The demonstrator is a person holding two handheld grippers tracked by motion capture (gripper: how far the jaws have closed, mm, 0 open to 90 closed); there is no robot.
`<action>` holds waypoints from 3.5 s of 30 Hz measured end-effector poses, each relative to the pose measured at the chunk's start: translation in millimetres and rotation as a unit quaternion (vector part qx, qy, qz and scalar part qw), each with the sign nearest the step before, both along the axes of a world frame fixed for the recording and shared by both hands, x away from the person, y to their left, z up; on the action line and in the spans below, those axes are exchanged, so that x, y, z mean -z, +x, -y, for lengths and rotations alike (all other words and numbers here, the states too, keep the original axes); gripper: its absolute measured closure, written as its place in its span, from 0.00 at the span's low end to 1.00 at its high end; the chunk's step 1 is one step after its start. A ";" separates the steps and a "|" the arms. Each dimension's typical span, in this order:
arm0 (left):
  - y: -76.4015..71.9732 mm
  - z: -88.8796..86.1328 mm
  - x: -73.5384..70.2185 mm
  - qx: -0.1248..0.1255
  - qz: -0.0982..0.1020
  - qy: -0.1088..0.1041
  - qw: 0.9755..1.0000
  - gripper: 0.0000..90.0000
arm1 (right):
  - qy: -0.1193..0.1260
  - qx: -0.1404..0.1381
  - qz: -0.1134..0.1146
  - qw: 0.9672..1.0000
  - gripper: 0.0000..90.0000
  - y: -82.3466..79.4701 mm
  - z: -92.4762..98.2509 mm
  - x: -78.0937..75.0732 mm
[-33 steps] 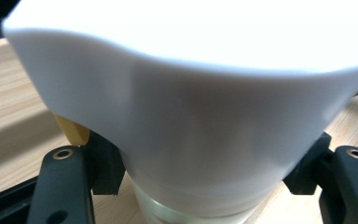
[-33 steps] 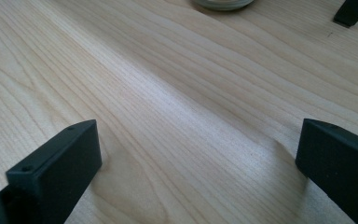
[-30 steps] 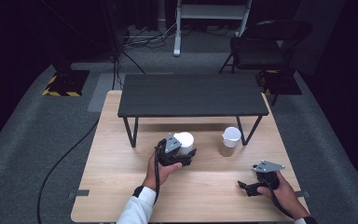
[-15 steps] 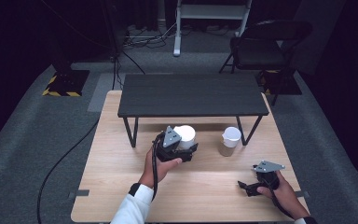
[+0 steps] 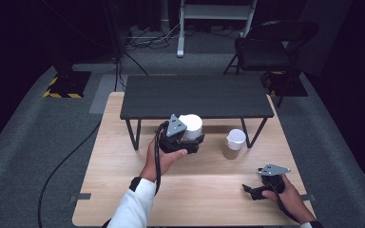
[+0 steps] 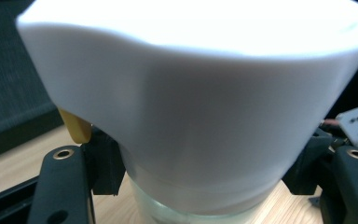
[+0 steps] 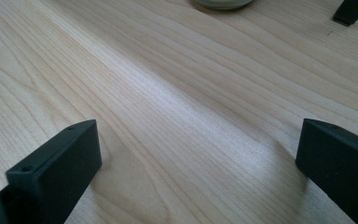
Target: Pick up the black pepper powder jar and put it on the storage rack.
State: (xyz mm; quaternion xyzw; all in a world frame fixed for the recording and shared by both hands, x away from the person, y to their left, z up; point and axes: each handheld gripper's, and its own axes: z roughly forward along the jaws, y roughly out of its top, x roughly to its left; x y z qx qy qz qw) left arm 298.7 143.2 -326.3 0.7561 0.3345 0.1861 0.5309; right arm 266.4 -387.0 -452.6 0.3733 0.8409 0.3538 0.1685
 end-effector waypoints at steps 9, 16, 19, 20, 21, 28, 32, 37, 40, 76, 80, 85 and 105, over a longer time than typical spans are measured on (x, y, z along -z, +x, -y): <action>1.7 0.8 -28.2 -0.002 0.013 0.001 1.000 0.34 | 0.000 0.000 0.000 1.000 0.00 0.0 0.0 0.1; 5.1 0.1 -45.5 -0.007 0.023 0.007 1.000 0.34 | 0.000 0.000 0.000 1.000 0.00 -0.2 0.1 -0.1; 7.0 -1.1 -50.6 -0.014 0.026 0.005 1.000 0.34 | 0.000 0.000 0.000 1.000 0.00 -0.2 0.1 -0.1; 8.2 -1.8 -52.6 -0.016 0.027 0.004 0.999 0.34 | 0.000 0.000 0.000 1.000 0.00 -0.2 0.1 -0.1; 8.5 -1.8 -53.8 -0.020 0.029 0.003 0.999 0.34 | 0.001 0.000 -0.001 1.000 0.00 -0.3 0.1 -0.1; 16.5 -0.7 -61.7 -0.034 0.033 0.005 0.999 0.34 | 0.000 -0.001 0.000 1.000 0.00 -0.4 0.3 0.0; 22.8 -0.6 -63.9 -0.039 0.036 -0.003 0.999 0.34 | 0.000 -0.003 0.000 1.000 0.00 -0.3 0.9 0.0; 31.5 3.9 -69.0 -0.052 0.044 0.004 0.998 0.34 | 0.001 -0.003 0.000 1.000 0.00 -0.2 1.1 0.1; 35.9 6.5 -70.1 -0.062 0.043 0.001 0.997 0.34 | 0.001 -0.005 0.000 1.000 0.00 0.0 1.6 0.1; 62.5 13.9 -41.5 -0.083 0.047 -0.012 0.995 0.31 | 0.000 -0.009 0.000 1.000 0.00 -0.2 3.4 0.2; 63.0 14.0 -40.5 -0.086 0.047 -0.011 0.995 0.28 | 0.000 -0.009 0.000 1.000 0.00 -0.2 3.4 0.2; 62.0 17.6 -43.7 -0.091 0.040 -0.002 0.995 0.15 | 0.000 -0.009 0.000 1.000 0.00 -0.1 3.4 0.1; 48.1 17.1 -67.7 -0.083 0.024 0.060 0.994 0.00 | 0.000 -0.009 0.000 1.000 0.00 -0.2 3.4 0.2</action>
